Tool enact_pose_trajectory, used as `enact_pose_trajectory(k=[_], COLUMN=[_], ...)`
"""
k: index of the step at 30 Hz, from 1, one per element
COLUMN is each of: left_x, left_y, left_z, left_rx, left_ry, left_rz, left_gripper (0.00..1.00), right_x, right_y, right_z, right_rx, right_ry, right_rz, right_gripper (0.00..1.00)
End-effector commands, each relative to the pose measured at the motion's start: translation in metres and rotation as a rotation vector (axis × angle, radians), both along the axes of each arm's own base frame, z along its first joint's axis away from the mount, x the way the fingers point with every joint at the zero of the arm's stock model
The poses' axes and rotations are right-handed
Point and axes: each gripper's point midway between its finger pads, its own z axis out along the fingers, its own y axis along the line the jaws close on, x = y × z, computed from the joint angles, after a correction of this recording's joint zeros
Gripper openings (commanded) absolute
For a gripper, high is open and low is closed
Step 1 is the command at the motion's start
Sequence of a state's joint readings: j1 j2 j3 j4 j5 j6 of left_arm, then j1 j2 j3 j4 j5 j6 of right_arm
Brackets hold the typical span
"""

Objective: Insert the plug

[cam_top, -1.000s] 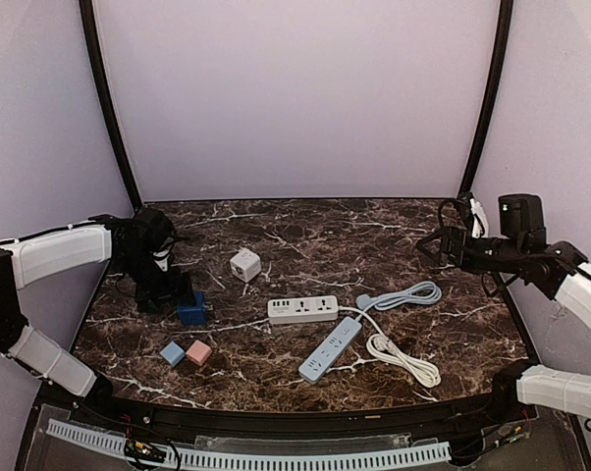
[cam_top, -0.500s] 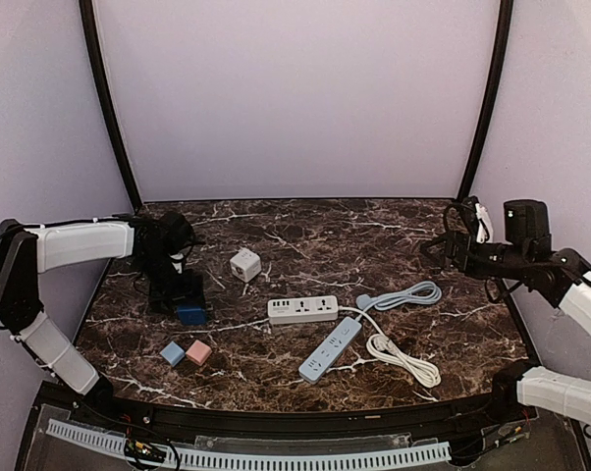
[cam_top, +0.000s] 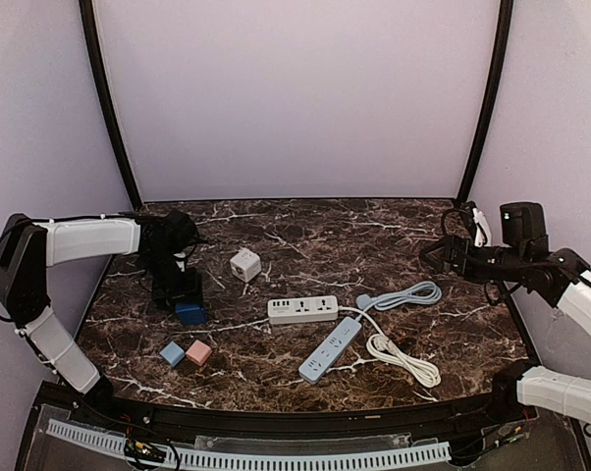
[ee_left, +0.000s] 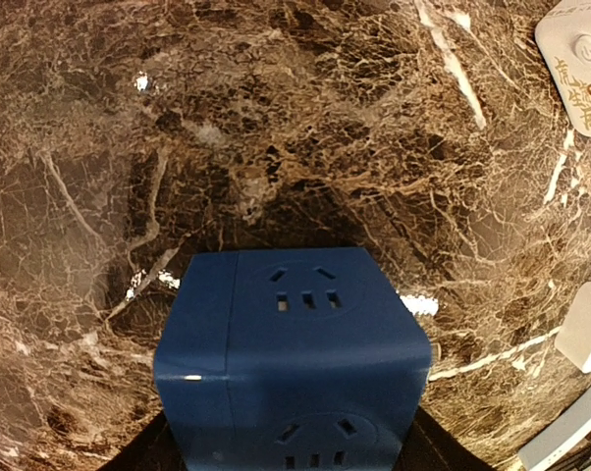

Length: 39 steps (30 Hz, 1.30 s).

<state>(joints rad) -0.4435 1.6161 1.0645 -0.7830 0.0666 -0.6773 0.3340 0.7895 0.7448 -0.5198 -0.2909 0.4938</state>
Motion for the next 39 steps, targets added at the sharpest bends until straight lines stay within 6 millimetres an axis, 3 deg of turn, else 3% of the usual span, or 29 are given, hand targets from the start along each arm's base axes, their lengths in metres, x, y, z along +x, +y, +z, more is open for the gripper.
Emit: enact_pose_trajectory(k=[1,4,7,11,15,22,29,39], left_x=[-0.002,-0.001,0.002,0.010,0.015,0.021,0.022,0.013], left_y=[-0.001,-0.004,-0.009,-0.017,-0.030,-0.057,-0.079,-0.126], left_z=[-0.001,-0.001,0.002,0.020,0.049,0.110,0.162,0.202], left_rx=[0.008,-0.005,-0.018,-0.054,-0.135,-0.256,-0.359,-0.381], left_ry=[0.019,0.017,0.004,-0.062,-0.162,-0.421,-0.630,-0.783], left_rz=[-0.007,-0.032,-0.075,-0.154,-0.254,-0.422,-0.527,-0.735], left_gripper=[0.66,0.61,0.45,0.36,0.35,0.34,0.34,0.34], right_x=[0.001,0.002,0.002,0.001,-0.004,-0.035,-0.050,-0.048], right_y=[0.002,0.002,0.002,0.002,0.006,0.037,0.051,0.068], right_z=[-0.003,-0.004,-0.002,0.004,0.015,0.031,0.049,0.075], right_rx=[-0.018,-0.019,-0.016,-0.011,0.022,0.226,0.314,0.364], right_ry=[-0.002,0.001,-0.002,-0.008,-0.007,0.082,0.136,0.155], right_rz=[0.012,0.012,0.012,0.013,0.027,0.193,0.278,0.330], right_gripper=[0.99,0.99,0.99,0.99,0.99,0.99,0.99,0.99])
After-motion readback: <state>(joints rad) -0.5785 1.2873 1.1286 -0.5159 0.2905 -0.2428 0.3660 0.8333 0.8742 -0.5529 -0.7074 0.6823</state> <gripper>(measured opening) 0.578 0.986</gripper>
